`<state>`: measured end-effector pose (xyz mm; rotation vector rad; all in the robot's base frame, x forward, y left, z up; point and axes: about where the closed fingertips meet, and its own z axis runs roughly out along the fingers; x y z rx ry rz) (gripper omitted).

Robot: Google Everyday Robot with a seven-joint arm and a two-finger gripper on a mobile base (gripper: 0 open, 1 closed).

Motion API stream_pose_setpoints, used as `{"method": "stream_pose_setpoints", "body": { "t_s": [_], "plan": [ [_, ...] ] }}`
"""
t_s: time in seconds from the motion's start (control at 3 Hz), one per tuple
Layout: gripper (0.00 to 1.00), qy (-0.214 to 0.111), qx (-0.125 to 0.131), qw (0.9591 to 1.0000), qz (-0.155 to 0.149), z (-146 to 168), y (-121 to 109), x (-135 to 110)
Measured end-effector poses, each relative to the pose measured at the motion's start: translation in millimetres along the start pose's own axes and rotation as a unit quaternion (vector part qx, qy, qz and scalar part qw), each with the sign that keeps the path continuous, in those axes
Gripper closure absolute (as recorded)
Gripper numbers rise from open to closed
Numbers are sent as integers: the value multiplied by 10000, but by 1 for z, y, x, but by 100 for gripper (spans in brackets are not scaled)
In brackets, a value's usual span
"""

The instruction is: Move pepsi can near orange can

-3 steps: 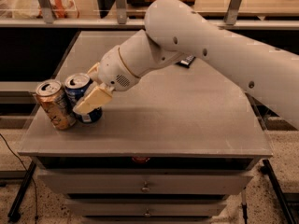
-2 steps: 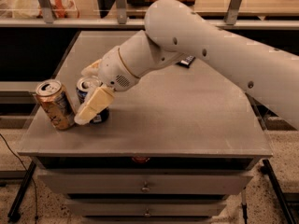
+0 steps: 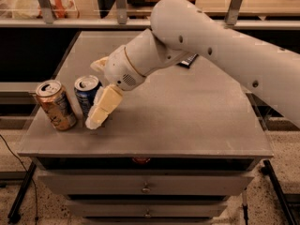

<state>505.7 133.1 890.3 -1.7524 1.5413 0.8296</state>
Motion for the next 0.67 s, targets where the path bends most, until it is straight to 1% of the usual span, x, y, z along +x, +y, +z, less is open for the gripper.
{"method": "stream_pose_setpoints", "body": {
  "t_s": [0.67],
  "plan": [
    [0,207,85,9997,81,-31,-11,32]
  ]
}}
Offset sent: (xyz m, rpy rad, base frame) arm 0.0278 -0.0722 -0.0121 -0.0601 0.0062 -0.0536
